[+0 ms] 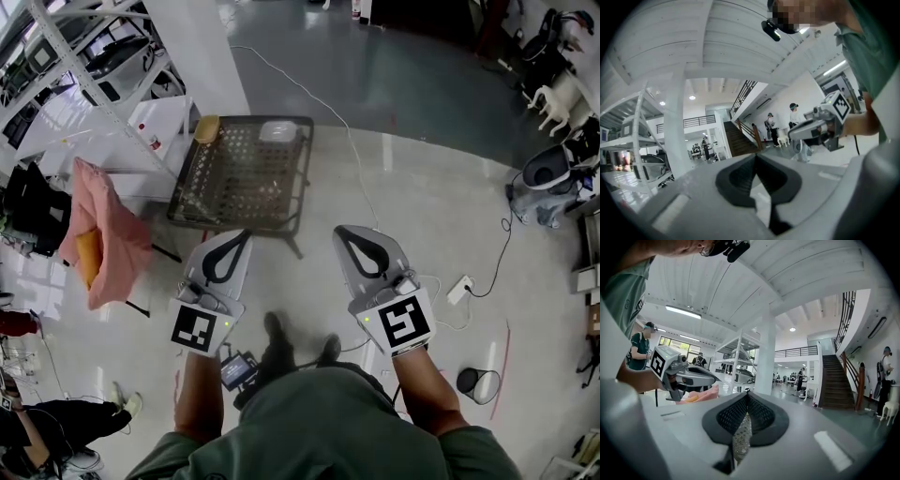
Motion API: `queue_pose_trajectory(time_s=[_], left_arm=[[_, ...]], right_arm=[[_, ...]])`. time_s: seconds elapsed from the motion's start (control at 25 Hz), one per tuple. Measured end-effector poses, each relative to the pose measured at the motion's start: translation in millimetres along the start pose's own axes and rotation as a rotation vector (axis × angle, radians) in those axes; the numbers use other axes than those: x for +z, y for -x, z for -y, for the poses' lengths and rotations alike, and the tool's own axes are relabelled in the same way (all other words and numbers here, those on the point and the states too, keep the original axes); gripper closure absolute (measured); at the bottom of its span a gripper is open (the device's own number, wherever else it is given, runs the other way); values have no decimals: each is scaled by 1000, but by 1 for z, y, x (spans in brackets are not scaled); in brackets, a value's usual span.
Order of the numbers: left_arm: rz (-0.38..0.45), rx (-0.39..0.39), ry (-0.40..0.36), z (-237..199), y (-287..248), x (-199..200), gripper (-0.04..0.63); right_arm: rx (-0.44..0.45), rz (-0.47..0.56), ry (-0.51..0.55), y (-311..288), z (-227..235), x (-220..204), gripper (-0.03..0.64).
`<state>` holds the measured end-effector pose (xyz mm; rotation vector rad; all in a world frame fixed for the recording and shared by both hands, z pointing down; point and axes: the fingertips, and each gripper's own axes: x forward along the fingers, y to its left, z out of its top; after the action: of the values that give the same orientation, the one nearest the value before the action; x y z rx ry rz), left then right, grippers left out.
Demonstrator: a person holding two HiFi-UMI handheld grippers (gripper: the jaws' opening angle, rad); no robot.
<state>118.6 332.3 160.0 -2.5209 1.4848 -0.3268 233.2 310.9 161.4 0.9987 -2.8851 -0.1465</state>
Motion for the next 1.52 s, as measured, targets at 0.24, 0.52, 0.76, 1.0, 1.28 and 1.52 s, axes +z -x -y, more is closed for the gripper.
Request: queue_pose_trajectory(time_s=[0.24, 0.52, 0.76, 1.0, 1.28, 1.52], left_arm=[[28, -43, 5, -38, -20, -18, 592], [49, -107, 23, -116, -34, -35, 592], [70, -153, 26, -160, -45, -48, 592], [101, -175, 22, -189, -47, -54, 592], [121, -199, 24, -209, -55, -56, 592], [139, -242, 28, -215, -73, -60, 592]], right_arm=[[-43, -21, 12, -41, 10, -7, 609], [-116, -56, 22, -113, 7, 8, 609], [-162, -64, 22, -158, 3, 9, 610], [-184, -76, 27, -185, -4, 9, 609], [-217, -79, 43, -203, 0, 15, 609], [-260, -100, 45, -211, 12, 11, 610]])
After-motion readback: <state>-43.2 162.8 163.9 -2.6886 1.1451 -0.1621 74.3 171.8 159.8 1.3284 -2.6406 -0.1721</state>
